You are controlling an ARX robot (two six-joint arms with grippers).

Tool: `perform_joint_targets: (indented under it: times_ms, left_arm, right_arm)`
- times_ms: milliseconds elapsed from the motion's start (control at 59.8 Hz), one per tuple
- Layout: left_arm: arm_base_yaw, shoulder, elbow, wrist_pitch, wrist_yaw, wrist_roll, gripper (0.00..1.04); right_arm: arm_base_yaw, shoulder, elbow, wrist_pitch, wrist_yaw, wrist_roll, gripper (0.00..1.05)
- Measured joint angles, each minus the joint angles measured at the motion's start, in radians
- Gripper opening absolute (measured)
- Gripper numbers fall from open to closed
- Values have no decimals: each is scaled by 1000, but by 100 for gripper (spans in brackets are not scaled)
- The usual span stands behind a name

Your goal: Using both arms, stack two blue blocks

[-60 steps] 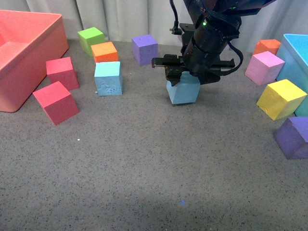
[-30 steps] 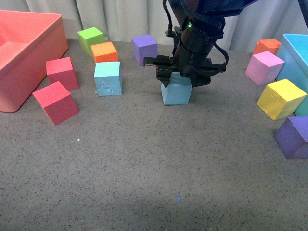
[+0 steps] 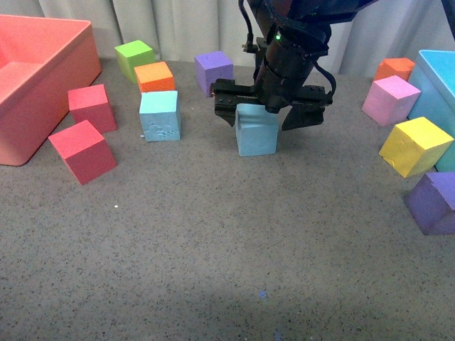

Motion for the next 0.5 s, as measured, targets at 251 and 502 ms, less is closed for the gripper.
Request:
perform_joint_targets:
  times_ms: [251,502]
  left_arm:
    - [0,0,0,0,0,0,98]
    - [0,0,0,0,1,0,98]
  right_arm:
    - [0,-94,-71,40,34,-17,95]
    - [-19,-316,-583,816,332,-256,72]
